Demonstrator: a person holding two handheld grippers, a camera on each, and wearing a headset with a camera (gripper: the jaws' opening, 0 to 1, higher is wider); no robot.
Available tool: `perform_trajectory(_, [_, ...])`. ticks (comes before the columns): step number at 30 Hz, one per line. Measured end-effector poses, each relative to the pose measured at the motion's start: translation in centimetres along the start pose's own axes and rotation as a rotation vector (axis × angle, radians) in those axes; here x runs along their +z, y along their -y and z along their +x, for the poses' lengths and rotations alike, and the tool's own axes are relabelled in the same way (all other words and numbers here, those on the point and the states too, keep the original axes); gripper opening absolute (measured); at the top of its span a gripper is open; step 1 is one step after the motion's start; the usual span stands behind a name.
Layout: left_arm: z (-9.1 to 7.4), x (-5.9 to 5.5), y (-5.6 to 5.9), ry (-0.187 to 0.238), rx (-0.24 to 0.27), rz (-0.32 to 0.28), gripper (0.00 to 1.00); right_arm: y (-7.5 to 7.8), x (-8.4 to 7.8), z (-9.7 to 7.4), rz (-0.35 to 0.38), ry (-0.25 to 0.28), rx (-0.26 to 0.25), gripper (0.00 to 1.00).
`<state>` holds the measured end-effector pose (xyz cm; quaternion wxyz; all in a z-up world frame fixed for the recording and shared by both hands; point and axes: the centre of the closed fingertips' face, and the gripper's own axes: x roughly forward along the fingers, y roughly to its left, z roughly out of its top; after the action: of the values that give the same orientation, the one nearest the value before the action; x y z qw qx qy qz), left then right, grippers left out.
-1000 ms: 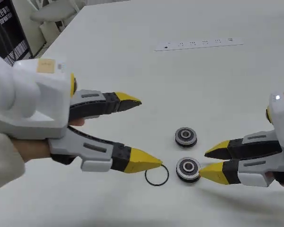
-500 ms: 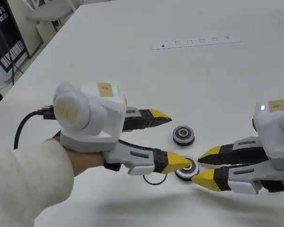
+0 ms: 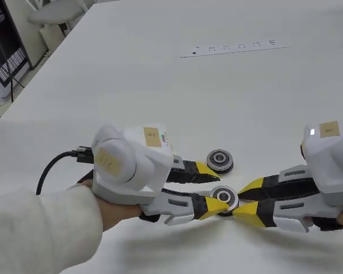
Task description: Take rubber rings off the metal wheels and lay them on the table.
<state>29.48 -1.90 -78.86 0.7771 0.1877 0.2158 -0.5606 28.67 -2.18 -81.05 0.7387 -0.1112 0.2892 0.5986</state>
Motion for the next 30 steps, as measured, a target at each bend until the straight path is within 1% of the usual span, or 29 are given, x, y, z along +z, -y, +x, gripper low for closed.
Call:
perform_trajectory(2, [0.0,0.0,-0.1,-0.001,0.000,-0.007,0.23,0.0,0.0,0.0,-0.004,0.000,-0.001,0.13])
perform_trajectory(4, [0.0,-0.1,0.1,0.001,-0.010,-0.015,0.20,0.0,0.0,0.0,-0.007,0.000,-0.005,0.12])
perform_trajectory(5, [0.1,-0.2,0.5,-0.005,-0.022,-0.005,0.17,0.1,0.0,0.0,-0.010,0.000,-0.007,0.10])
perform_trajectory(6, [0.1,0.0,0.8,0.003,-0.031,0.014,0.15,0.2,0.1,-0.1,-0.017,0.000,-0.013,0.09])
perform_trajectory(7, [0.1,-0.2,0.6,-0.006,-0.013,0.019,0.14,0.2,0.0,-0.1,-0.021,-0.002,-0.013,0.07])
perform_trajectory(9, [0.1,-0.1,0.5,-0.001,-0.013,-0.008,0.14,0.3,0.0,-0.2,-0.039,-0.004,-0.025,0.03])
perform_trajectory(10, [0.0,-0.1,0.5,0.003,-0.013,-0.014,0.14,0.3,0.0,-0.2,-0.044,-0.004,-0.024,0.02])
perform_trajectory(13, [0.0,-0.1,0.5,0.007,-0.012,-0.015,0.14,0.5,0.0,-0.2,-0.032,0.000,-0.040,0.00])
perform_trajectory(15, [0.0,-0.1,0.5,0.008,-0.012,-0.012,0.14,0.7,0.0,-0.2,-0.001,0.004,-0.050,0.00])
perform_trajectory(17, [0.0,-0.1,0.5,0.010,-0.013,-0.009,0.14,0.9,0.0,-0.3,0.059,0.012,-0.059,0.00])
perform_trajectory(19, [0.0,-0.1,0.5,0.017,-0.014,-0.012,0.14,1.3,0.1,-0.4,0.099,0.017,-0.077,0.00])
perform_trajectory(20, [0.0,-0.1,0.5,0.020,-0.012,-0.014,0.14,1.4,0.2,-0.5,0.113,0.024,-0.079,0.00])
perform_trajectory(23, [0.0,-0.1,0.5,0.023,-0.011,-0.016,0.14,1.5,0.4,-0.7,0.191,0.058,-0.068,0.00])
perform_trajectory(24, [0.0,-0.1,0.5,0.024,-0.010,-0.018,0.14,1.5,0.7,-0.9,0.234,0.086,-0.056,0.00])
perform_trajectory(25, [0.0,-0.1,0.6,0.024,-0.009,-0.015,0.14,1.5,0.8,-1.0,0.283,0.094,-0.049,0.00])
perform_trajectory(26, [0.0,-0.1,0.6,0.023,-0.009,-0.011,0.14,1.4,1.1,-1.1,0.338,0.119,-0.038,0.00])
perform_trajectory(27, [0.0,-0.1,0.6,0.023,-0.009,-0.008,0.14,1.5,1.2,-1.2,0.341,0.124,-0.040,0.00])
perform_trajectory(28, [0.0,-0.1,0.6,0.024,-0.010,-0.006,0.14,1.3,1.5,-1.2,0.355,0.136,-0.024,0.00])
perform_trajectory(29, [0.0,-0.1,0.7,0.024,-0.010,-0.003,0.14,1.3,1.4,-1.2,0.355,0.128,-0.030,0.00])
perform_trajectory(30, [0.1,-0.1,0.7,0.024,-0.009,-0.004,0.14,1.1,1.4,-1.1,0.332,0.122,-0.037,0.00])
